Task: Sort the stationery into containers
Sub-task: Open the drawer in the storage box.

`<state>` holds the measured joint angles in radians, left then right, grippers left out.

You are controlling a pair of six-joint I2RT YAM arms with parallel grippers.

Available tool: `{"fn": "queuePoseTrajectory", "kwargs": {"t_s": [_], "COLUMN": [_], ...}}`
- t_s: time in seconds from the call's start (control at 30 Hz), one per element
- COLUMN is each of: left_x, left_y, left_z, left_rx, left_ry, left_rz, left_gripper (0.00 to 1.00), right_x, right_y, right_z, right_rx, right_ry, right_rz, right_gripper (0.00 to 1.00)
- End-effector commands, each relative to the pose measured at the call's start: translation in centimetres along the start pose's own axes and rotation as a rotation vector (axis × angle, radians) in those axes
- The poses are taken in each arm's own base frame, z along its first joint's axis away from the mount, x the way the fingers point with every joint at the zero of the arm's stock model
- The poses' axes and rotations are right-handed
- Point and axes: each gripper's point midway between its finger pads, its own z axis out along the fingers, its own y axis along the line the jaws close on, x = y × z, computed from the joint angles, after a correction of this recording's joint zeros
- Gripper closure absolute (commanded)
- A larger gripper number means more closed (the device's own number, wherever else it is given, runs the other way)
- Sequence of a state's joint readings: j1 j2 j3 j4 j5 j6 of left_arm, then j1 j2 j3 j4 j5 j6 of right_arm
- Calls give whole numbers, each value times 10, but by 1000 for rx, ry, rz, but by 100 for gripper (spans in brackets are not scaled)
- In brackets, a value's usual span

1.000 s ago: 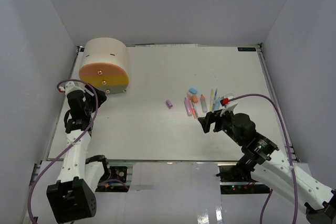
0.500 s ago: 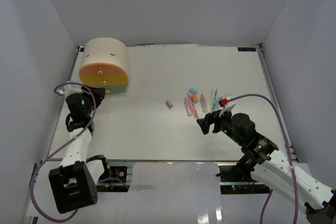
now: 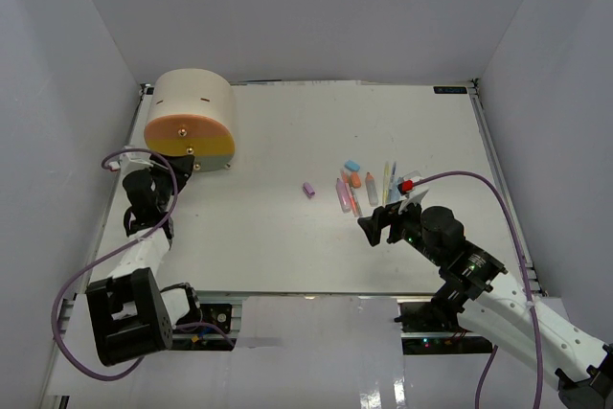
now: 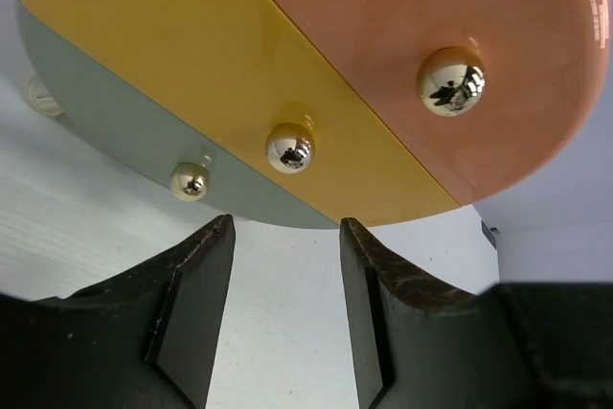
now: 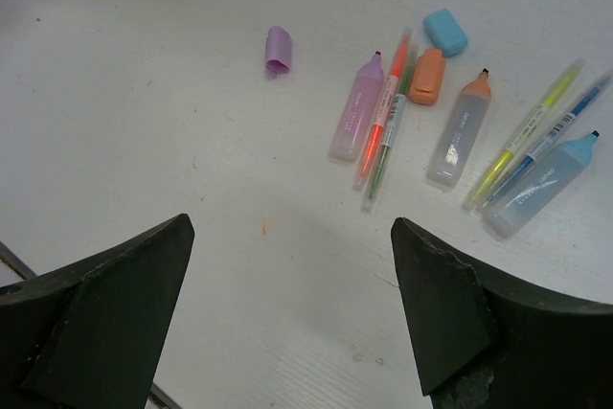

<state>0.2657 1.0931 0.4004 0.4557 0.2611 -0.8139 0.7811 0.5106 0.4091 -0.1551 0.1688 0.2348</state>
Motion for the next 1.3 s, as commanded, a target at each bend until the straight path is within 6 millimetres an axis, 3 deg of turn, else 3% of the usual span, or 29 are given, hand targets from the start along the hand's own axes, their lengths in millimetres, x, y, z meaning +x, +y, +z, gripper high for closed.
{"fn": "queuePoseTrajectory", "kwargs": {"t_s": [0.0, 1.27], "left_x": [-10, -19], "left_y": [-13, -13], "left_z": [5, 45], "left_rx": [53, 78], "left_ry": [-20, -10], "left_rz": [3, 11], "left_gripper": [42, 44], "right_x": [-8, -6], "right_y": [5, 0], "right_z": [2, 4], "right_rx": [-21, 2], "right_ry": [-38, -32], "right_rz": [0, -1], "right_gripper": [10, 10]}}
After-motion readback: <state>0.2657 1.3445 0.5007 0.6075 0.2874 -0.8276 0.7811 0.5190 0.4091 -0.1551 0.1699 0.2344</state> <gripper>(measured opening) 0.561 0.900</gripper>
